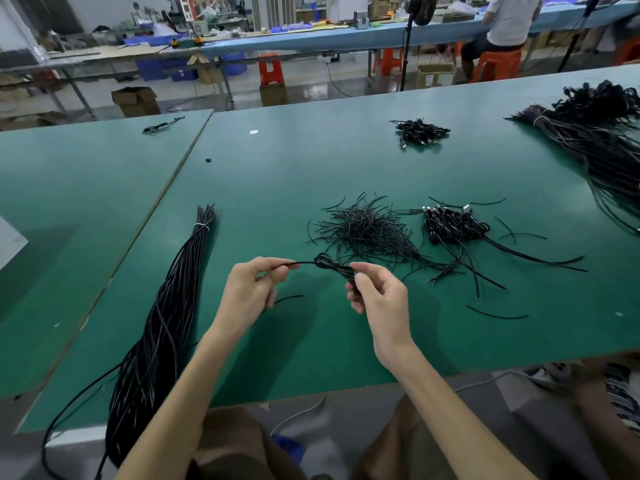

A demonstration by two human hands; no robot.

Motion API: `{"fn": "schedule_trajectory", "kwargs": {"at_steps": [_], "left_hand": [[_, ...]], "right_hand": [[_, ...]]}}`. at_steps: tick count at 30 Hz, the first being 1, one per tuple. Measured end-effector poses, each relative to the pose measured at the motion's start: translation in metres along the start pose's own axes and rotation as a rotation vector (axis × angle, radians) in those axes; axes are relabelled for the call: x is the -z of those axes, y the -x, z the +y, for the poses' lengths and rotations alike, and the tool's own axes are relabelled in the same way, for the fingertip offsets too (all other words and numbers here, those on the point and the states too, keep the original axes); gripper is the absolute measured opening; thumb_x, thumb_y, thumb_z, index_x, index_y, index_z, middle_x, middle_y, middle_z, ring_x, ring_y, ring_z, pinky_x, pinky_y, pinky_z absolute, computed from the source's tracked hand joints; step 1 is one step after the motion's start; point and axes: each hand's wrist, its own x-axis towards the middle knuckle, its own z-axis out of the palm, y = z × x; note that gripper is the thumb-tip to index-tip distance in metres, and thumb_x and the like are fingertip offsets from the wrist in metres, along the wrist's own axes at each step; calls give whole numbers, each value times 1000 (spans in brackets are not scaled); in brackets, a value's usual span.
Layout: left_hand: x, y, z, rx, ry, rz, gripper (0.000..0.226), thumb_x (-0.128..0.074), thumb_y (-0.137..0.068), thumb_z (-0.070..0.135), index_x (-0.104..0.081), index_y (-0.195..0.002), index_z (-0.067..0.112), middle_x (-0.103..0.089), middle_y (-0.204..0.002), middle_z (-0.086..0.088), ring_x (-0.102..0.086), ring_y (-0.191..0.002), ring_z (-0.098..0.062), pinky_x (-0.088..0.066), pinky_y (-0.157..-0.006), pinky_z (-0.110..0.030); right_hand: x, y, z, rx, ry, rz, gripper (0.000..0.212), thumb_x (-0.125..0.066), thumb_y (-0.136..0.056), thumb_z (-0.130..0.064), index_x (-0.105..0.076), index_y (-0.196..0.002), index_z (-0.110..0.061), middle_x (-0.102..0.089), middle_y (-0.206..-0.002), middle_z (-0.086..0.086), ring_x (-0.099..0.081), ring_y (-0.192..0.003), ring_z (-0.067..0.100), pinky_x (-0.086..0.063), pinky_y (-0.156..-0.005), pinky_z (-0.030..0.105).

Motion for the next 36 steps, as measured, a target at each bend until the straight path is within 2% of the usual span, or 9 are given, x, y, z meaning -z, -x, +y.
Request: {"fn": "schedule_trajectory", "kwargs": {"at_steps": [5, 8, 11, 15, 20, 25, 31, 33, 36], "left_hand": [[17, 0, 2, -53, -189, -107, 27, -69, -96, 7, -77, -97, 33, -67, -84, 2, -58, -59, -14, -44, -66, -25], [19, -1, 13, -28, -204, -221, 18, -70, -94, 31, -74, -112, 31, -74, -100, 4, -69, -85, -8, -50, -77, -21], [15, -7, 32, -4, -228, -314, 44, -59, -90, 53, -72, -122, 26, -75, -112, 6, -70, -103, -12, -55, -87, -32], [0, -15, 53, -21, -374, -524, 32, -66, -94, 44, -76, -116, 24, -78, -94, 12, -71, -85, -4, -48, -72, -18], [-22, -19, 57, 43, -401, -697, 21, -72, -96, 33, -79, -97, 14, -75, -72, -2, -59, -59, -8, -44, -58, -19], [-31, -21, 54, 141, -97, -626, 22, -69, -98, 24, -78, -96, 4, -70, -79, -22, -63, -66, -18, -53, -65, -28], [-38, -58, 72, 260, 266, -525, 37, -65, -100, 25, -71, -117, -7, -65, -76, 3, -57, -66, -12, -53, -68, -21], [-48, -75, 85, 267, 332, -488, 43, -64, -101, 24, -65, -124, -11, -69, -78, 6, -58, -68, -12, -54, -68, -21], [-73, -94, 101, 266, 337, -439, 36, -66, -100, 25, -70, -121, -4, -67, -85, 2, -63, -71, -12, -53, -66, -20]], "right_hand": [[1, 0, -1, 27, 14, 34, 17, -58, -100, -9, -73, -95, -13, -68, -71, -4, -61, -67, 9, -47, -54, 20], [0, 0, -2, 25, 8, 37, 14, -60, -101, -11, -73, -97, -11, -69, -71, -3, -61, -66, 9, -47, -54, 20], [-1, 0, -3, 17, 0, 23, 10, -63, -100, -14, -72, -99, -8, -70, -73, 0, -62, -67, 11, -47, -53, 22], [-2, 1, -6, 14, -32, 38, 12, -66, -99, -16, -70, -96, -4, -69, -73, 3, -61, -63, 15, -46, -51, 25], [-1, 0, -7, 13, -88, 70, 27, -65, -101, -28, -69, -96, -1, -68, -72, 4, -60, -60, 15, -49, -52, 25], [-1, -4, -7, -32, -193, 108, 40, -49, -107, -37, -66, -105, -1, -70, -77, 6, -65, -69, 18, -53, -59, 27], [-2, -6, -7, -74, -151, -36, 31, -47, -109, -26, -65, -110, 0, -70, -82, 9, -65, -72, 20, -54, -62, 27], [-1, -6, -8, -82, -127, -73, 29, -50, -108, -25, -65, -111, 0, -70, -83, 9, -65, -72, 18, -53, -63, 26], [-1, -5, -7, -72, -39, -77, 22, -54, -107, -22, -68, -109, -4, -72, -82, 6, -66, -72, 15, -53, -65, 25]]}}
